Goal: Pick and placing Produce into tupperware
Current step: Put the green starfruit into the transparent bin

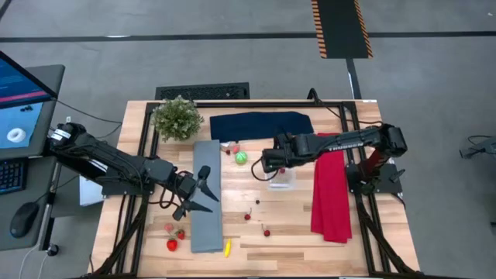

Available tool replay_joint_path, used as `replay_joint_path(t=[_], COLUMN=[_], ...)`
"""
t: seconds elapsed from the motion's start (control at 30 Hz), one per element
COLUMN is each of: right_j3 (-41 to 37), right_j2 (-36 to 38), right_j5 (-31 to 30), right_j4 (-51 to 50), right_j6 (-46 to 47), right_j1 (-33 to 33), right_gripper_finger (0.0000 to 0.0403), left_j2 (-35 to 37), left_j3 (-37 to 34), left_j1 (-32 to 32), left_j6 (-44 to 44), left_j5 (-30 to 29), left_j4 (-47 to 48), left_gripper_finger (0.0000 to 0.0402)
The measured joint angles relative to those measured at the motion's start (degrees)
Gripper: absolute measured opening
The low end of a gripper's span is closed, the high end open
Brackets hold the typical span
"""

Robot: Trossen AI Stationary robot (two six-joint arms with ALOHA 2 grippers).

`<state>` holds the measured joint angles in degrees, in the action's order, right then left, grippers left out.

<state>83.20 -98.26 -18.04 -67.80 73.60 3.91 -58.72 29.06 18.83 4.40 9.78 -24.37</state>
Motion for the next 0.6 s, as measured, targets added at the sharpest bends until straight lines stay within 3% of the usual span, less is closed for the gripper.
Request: replay_joint_path(t=[0.4,0.6], right_j3=[-0.2,-4.9], right_j2=[-0.1,-0.5], right_j5=[-0.1,3.0], right_j4=[4.6,10.9], right_j6=[-7.6,-7.6], right_j1=[-5.0,-5.8], right_gripper_finger=[0.0232,0.0236], left_j2=[0.0,0.0], left_j3=[0.0,0.0], left_j1=[1.2,3.1], left_j6=[2.9,2.9], left_j5=[4.6,4.8], left_j4=[-0.6,-1.2], left_gripper_finger=[0.0167,0.0167])
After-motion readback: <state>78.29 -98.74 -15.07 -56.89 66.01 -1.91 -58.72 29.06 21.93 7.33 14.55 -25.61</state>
